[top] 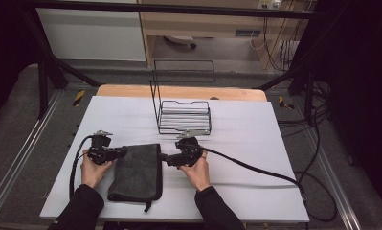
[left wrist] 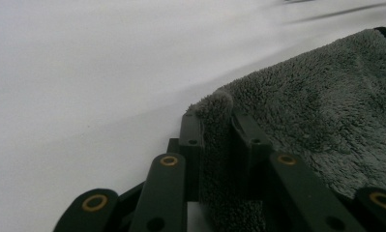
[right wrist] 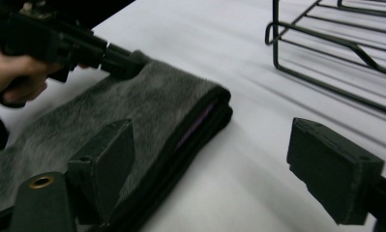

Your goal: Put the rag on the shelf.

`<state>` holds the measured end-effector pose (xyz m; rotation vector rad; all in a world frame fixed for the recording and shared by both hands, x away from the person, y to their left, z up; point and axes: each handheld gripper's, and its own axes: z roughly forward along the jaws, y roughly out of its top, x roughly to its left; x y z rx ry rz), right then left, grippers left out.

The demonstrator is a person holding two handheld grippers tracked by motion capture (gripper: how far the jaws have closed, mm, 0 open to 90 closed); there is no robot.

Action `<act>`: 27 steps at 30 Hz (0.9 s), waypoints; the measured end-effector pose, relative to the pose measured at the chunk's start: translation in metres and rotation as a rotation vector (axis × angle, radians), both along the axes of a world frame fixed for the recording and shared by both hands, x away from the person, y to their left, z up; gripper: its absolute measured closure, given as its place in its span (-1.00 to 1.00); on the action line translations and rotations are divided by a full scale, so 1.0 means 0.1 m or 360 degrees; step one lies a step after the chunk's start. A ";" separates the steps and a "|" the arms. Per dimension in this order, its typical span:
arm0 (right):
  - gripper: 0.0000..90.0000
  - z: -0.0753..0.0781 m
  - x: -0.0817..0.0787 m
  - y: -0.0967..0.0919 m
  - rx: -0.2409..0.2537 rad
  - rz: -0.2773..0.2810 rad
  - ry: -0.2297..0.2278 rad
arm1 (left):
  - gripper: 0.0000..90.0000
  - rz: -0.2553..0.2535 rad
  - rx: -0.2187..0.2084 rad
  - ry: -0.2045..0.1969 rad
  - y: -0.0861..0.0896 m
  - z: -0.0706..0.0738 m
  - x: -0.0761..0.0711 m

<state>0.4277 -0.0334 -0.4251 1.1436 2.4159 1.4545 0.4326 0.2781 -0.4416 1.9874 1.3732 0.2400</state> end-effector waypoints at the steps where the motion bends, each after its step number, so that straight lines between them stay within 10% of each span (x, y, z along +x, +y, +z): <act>1: -0.50 -0.01 0.03 0.04 -0.0006 0.0000 -0.0002 | 0.69 -0.0005 0.0008 -0.0002 0.00 0.00 0.00; 16: 0.18 -0.25 0.34 0.43 -0.0185 0.0033 0.0059 | 0.69 -0.0020 0.0005 -0.0009 0.01 0.00 0.00; 27: 0.36 -0.30 0.40 0.45 -0.0126 0.0077 0.0190 | 0.68 -0.0050 0.0026 -0.0029 0.01 -0.01 0.00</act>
